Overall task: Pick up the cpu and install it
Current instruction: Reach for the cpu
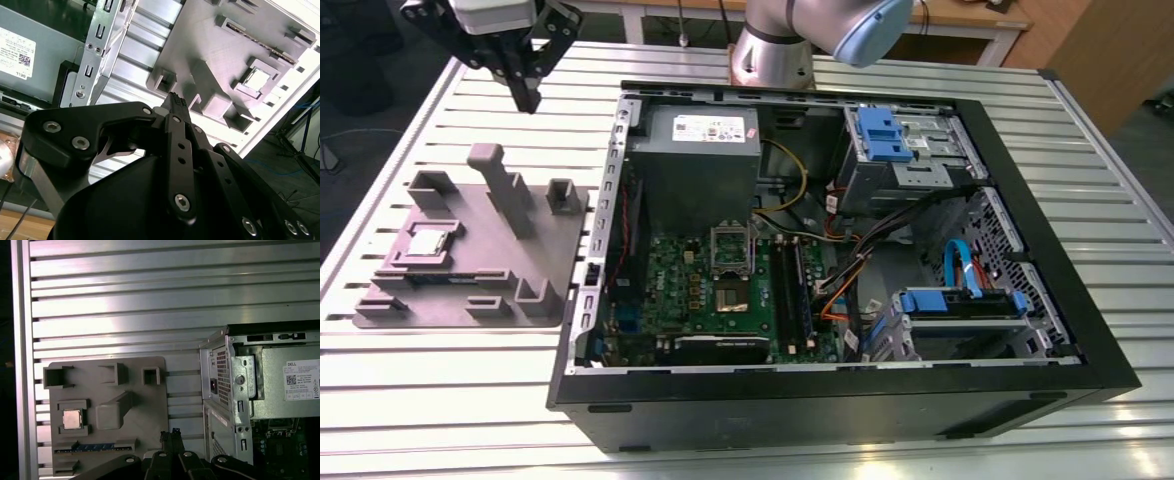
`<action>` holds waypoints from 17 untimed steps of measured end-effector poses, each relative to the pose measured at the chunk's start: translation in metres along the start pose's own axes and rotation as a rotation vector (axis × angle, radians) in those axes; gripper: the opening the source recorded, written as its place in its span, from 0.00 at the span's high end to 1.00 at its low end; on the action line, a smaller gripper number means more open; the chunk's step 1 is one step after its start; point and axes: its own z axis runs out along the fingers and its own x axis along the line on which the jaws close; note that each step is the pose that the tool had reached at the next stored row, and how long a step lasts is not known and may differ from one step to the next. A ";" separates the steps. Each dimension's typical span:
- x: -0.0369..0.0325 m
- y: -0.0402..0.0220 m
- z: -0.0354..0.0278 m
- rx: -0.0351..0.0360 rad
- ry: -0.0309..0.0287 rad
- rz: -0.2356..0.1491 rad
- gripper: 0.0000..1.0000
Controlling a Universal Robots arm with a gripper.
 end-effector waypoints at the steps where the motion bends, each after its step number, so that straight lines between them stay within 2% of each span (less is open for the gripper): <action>1: 0.0002 0.0000 0.0000 0.0000 0.0000 0.000 0.90; 17: 0.0031 -0.0003 0.0004 0.0001 0.0002 0.000 0.90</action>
